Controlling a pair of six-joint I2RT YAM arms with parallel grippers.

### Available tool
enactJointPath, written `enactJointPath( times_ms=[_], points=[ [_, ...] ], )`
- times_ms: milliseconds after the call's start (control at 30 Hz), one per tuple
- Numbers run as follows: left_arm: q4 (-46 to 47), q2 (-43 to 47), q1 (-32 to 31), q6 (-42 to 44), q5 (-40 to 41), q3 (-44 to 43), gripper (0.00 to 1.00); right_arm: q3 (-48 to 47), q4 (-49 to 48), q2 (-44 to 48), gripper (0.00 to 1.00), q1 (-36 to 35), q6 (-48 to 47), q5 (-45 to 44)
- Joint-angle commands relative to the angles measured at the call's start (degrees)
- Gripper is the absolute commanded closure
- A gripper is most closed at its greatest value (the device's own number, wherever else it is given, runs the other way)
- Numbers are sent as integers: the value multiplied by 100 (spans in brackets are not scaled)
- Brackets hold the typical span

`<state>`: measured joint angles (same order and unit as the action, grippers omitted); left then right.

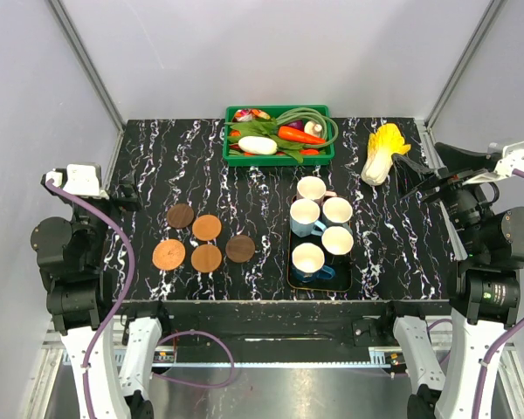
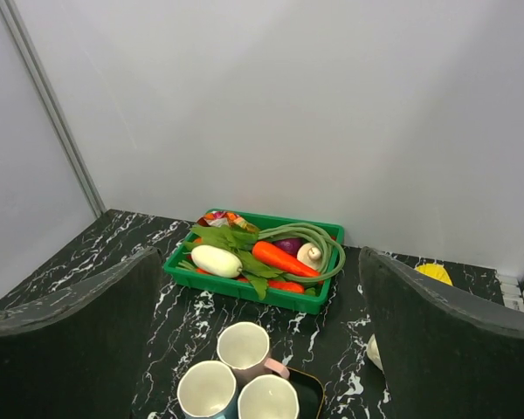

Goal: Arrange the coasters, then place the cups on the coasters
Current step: Move the coaster to the center of the board.

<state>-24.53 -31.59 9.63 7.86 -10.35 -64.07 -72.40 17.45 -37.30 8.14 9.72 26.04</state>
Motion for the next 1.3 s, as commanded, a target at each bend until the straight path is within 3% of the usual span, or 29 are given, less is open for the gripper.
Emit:
enactJointPath(
  times_ms=[0,367,600,900,1267],
  points=[
    [142,-22,48,-83,-204,-9,1,-99,-93,-32,0,-23,118,-56],
    [98,-92,57,75,-336,-70,1,-116,-102,-155,0,-23,-408,312],
    [-253,-233,57,559,-442,-88,1,-433,926,-304,0,-23,-1533,1298],
    [-350,-488,57,1200,-617,834,1,717,927,-32,0,-23,-1938,1833],
    [387,-1454,-31,1578,-56,1854,1,1333,839,12,0,-23,-1886,2440]
  ],
)
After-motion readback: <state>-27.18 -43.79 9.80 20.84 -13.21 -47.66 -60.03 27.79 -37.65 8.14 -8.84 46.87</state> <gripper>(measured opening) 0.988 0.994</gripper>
